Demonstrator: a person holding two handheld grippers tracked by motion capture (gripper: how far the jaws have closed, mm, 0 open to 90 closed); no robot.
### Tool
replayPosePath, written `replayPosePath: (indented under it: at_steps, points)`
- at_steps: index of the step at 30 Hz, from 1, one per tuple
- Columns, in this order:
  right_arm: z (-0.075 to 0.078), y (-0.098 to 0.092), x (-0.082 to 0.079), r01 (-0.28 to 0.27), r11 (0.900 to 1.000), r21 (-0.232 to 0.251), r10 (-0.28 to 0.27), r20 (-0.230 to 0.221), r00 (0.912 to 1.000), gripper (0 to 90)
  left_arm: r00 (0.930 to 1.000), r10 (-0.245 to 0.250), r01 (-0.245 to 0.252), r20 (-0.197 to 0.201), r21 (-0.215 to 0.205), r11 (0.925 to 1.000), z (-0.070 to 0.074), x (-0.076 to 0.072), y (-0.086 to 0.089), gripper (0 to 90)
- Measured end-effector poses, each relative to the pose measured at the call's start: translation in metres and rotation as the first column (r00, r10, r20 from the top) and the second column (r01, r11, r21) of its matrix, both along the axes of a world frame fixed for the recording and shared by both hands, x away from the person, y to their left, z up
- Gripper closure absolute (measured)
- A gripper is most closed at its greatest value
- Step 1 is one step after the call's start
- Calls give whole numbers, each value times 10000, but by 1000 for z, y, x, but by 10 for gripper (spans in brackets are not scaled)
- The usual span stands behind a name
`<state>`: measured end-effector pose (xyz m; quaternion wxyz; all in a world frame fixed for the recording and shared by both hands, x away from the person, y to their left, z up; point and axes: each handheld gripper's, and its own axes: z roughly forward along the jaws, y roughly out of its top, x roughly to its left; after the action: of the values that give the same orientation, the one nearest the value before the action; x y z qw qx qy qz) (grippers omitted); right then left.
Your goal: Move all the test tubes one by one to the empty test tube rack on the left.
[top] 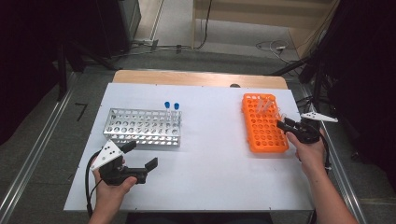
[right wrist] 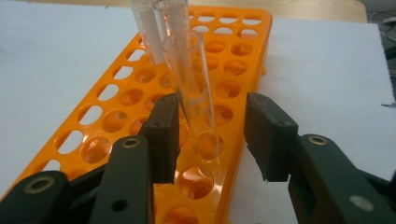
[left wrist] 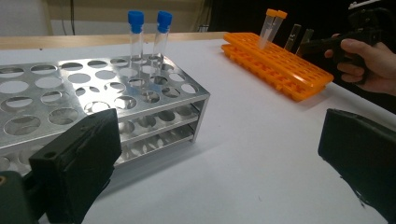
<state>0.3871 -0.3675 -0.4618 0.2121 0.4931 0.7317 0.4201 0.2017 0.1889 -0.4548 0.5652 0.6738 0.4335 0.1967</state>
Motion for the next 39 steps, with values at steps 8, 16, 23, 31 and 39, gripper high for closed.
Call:
replayPosePath:
  at_steps: [8, 16, 23, 31, 39]
  points:
    - [-6, 5, 5, 115, 9990, -433, -104, 262, 9996, 637, 10000, 7, -7, 14, 2, 10000, 0, -1, 1, 0]
    - [-11, 13, 4, 309, 9965, -776, -259, 635, 9976, 699, 10000, 12, -12, -75, 46, 10000, -1, 1, 0, 0]
    - [-12, 13, 3, 165, 9974, -698, -111, 773, 9969, 735, 10000, -4, 4, -2, -262, 9997, 3, -2, 2, 0]
    - [3, 3, -4, 137, 9997, 188, -158, 1168, 9930, 736, 10000, -59, 58, -21, -219, 9997, 2, 0, 1, 0]
    - [23, 0, -20, 128, 9985, 537, -206, 1480, 9888, 736, 9999, -153, 153, 19, -171, 9997, 3, 2, -5, 0]
